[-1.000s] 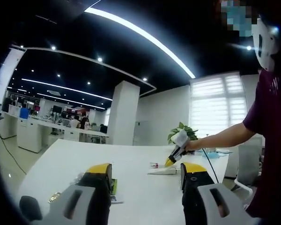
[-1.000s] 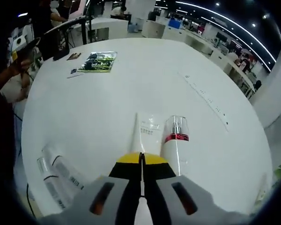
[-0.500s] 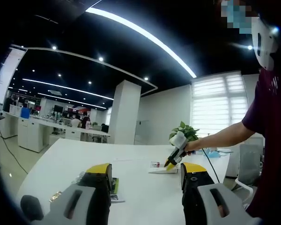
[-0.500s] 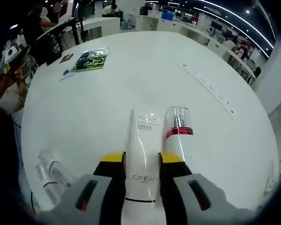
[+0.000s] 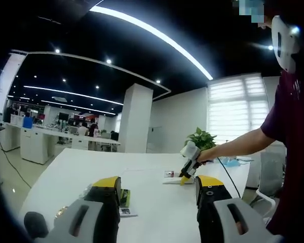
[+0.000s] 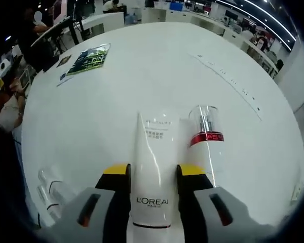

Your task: Arrange the skincare products in the storage area until every visible bottle or jar stands upright without overlapping.

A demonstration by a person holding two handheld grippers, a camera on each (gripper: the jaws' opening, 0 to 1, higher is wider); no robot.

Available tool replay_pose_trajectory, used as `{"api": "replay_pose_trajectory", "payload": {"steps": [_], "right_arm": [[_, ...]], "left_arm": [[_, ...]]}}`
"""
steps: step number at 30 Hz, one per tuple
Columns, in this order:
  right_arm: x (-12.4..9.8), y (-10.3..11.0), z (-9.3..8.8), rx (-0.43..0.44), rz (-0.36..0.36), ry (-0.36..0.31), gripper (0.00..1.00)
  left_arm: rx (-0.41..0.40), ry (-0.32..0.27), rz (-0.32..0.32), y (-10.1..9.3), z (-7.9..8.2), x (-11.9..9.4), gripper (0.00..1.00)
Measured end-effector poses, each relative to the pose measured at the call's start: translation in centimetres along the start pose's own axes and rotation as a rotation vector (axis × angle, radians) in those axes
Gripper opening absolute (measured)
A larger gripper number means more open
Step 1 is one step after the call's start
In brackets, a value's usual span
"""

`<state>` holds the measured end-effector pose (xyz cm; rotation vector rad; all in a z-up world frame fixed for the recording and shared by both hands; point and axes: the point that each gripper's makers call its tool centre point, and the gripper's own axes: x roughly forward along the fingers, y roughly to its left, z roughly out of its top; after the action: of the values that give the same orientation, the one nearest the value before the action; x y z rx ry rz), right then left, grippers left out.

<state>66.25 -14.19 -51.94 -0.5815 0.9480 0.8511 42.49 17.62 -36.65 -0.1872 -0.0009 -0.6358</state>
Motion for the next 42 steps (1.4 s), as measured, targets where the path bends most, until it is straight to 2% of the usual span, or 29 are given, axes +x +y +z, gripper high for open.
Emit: {"api": "replay_pose_trajectory", "payload": {"steps": [4, 18, 24, 30, 34, 39, 42], "right_arm": [[0.1, 0.4, 0.0, 0.023, 0.022, 0.021, 0.36], [0.1, 0.7, 0.0, -0.03, 0.063, -0.002, 0.26], [-0.1, 1.0, 0.1, -0.046, 0.059, 0.005, 0.17], [-0.8, 1.1, 0.4, -0.049, 0.054, -0.027, 0.05], [-0.8, 1.4, 0.5, -0.077, 0.059, -0.037, 0.03], [-0.9, 2.0, 0.8, -0.057, 0.067, -0.041, 0.03], [-0.9, 2.3, 0.9, -0.091, 0.052, -0.035, 0.03]], "left_arm": [[-0.001, 0.008, 0.003, -0.1, -0.2, -0.1, 0.62], [-0.002, 0.016, -0.001, -0.6, -0.5, 0.4, 0.62], [-0.007, 0.015, 0.001, -0.6, -0.5, 0.2, 0.62], [-0.01, 0.009, 0.002, -0.6, -0.4, 0.2, 0.62], [-0.008, 0.011, 0.0, -0.6, -0.4, 0.2, 0.61], [-0.008, 0.012, 0.005, -0.6, -0.4, 0.0, 0.61], [-0.014, 0.009, 0.01, -0.4, -0.4, -0.2, 0.61]]}}
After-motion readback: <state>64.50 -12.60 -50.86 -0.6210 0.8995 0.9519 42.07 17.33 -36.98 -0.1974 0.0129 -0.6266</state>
